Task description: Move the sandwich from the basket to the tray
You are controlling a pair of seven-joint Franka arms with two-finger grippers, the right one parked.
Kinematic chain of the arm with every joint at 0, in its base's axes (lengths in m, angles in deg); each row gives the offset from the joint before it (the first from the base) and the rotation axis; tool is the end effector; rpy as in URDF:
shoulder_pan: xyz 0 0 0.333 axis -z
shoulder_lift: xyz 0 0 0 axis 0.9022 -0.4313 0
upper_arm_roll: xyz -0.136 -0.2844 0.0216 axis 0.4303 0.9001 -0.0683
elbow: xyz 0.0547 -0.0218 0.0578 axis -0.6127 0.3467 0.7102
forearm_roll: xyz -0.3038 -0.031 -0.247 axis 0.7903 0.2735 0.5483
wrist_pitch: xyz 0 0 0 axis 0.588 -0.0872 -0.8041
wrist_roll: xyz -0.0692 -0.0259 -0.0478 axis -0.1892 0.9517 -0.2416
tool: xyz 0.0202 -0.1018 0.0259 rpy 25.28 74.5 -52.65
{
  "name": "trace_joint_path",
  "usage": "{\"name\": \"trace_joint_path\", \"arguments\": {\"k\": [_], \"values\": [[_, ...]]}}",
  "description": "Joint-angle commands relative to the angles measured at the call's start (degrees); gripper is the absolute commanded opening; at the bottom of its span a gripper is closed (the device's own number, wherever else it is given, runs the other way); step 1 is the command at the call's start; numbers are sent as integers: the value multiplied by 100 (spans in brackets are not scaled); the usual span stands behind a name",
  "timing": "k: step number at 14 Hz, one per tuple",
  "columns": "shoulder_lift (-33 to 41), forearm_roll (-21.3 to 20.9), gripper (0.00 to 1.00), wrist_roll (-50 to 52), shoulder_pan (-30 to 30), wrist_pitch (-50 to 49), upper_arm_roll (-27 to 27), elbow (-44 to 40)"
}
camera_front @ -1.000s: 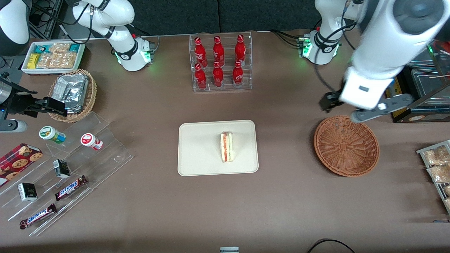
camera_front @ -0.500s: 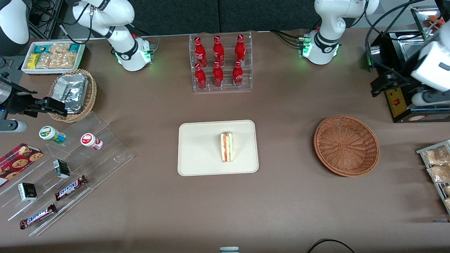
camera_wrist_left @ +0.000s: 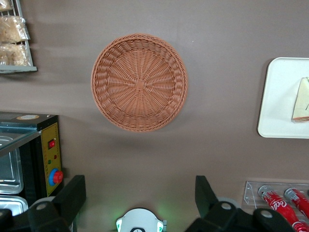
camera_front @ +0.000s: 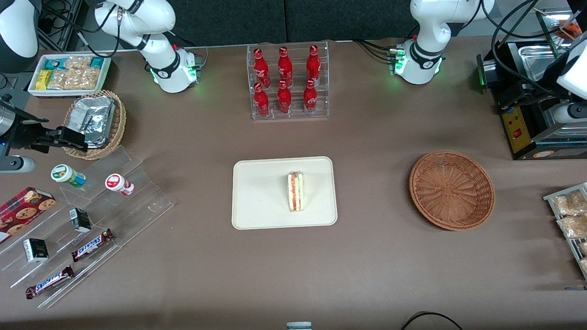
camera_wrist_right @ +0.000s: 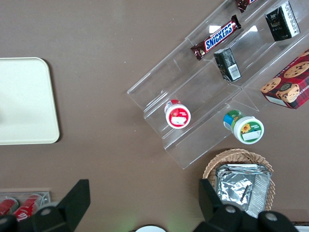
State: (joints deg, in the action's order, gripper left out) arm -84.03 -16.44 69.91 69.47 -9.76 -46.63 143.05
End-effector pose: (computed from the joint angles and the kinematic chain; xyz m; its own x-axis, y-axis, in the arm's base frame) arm 0.5217 -0.0331 0.6575 0.9940 0.0615 -0.0904 0.0600 -0.9980 -0.0198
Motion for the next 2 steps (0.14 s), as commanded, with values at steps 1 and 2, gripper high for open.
{"name": "trace_joint_path", "arguments": {"k": [1, 2], "values": [[14, 33, 100, -69, 113, 47, 10, -46], [32, 34, 100, -78, 105, 38, 10, -46]]}}
